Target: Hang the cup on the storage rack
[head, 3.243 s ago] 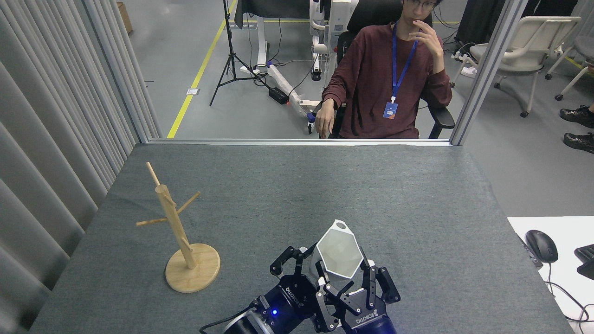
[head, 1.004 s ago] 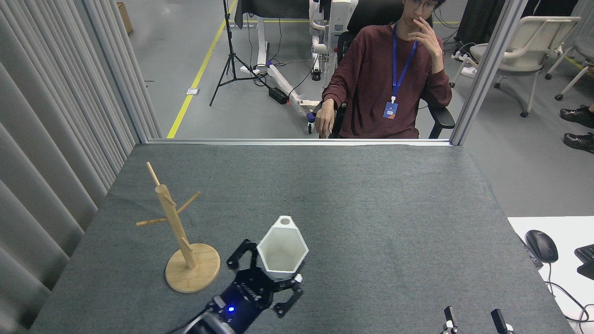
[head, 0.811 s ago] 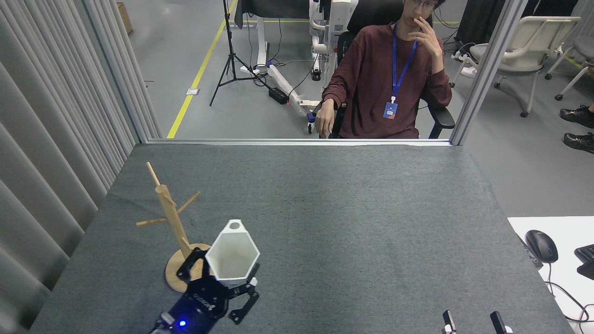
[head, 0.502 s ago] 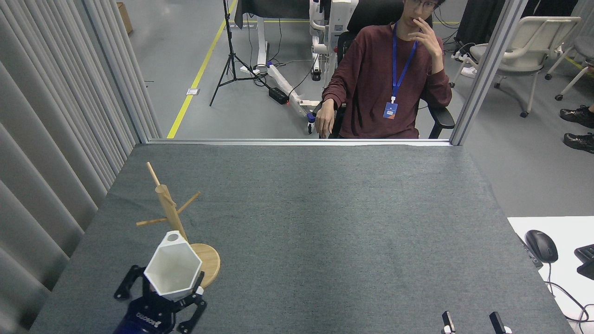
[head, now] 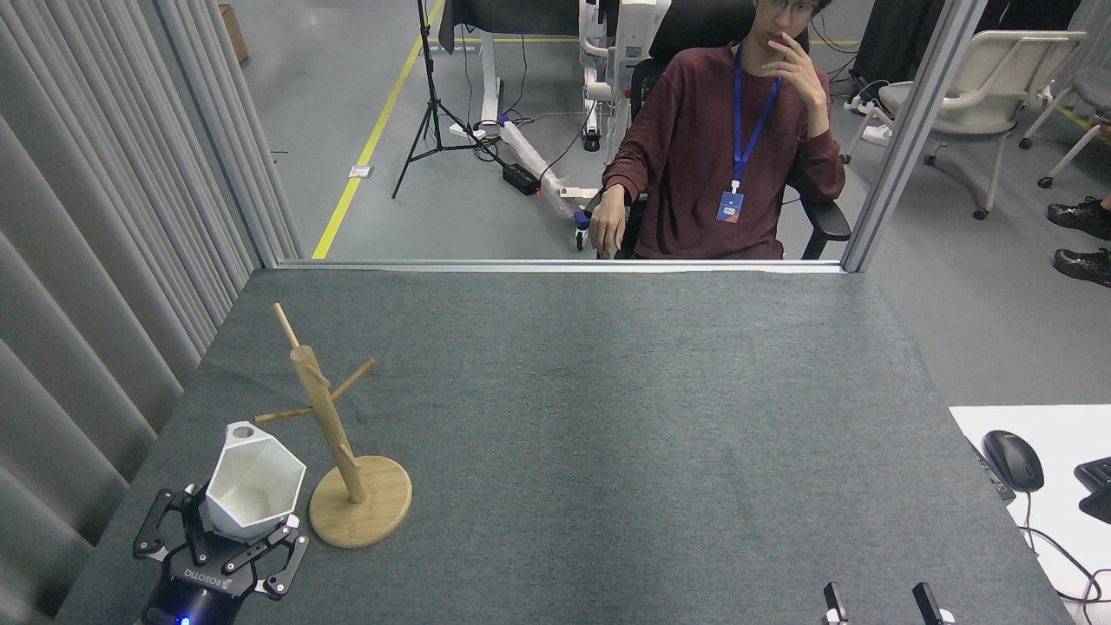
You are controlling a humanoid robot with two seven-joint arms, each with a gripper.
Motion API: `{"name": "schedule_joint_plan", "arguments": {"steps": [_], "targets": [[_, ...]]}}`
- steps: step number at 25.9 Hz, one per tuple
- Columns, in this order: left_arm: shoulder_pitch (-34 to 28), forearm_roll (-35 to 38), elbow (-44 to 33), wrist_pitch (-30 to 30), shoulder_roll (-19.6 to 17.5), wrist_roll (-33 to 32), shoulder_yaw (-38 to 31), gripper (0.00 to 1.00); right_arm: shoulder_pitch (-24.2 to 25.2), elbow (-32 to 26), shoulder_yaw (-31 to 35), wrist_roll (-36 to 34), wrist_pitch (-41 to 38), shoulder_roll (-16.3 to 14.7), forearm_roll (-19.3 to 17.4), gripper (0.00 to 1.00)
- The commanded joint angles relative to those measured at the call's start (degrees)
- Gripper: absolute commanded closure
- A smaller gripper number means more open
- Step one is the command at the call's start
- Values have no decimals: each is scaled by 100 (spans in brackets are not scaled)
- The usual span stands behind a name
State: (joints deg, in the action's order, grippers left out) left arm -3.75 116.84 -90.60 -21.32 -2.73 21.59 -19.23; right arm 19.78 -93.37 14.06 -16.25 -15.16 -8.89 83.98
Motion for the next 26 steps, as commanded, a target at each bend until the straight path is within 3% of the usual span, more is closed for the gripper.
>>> {"name": "schedule_joint_plan", "arguments": {"steps": [1,10,20,26], "targets": [[182,146,253,111,18,3,-54,55,-1,3,0,8,13,10,13,1],[534,138,517,85,0,-14,-265,54,-36,3,-9,8,22,1,22,1],[507,190,218,-12,36,-6,-178,54,-45,3,-9,8,30,-8,22,1],[569,595,297,32,115,3,60,54,-45,3,9,8,22,1,22,1]]}}
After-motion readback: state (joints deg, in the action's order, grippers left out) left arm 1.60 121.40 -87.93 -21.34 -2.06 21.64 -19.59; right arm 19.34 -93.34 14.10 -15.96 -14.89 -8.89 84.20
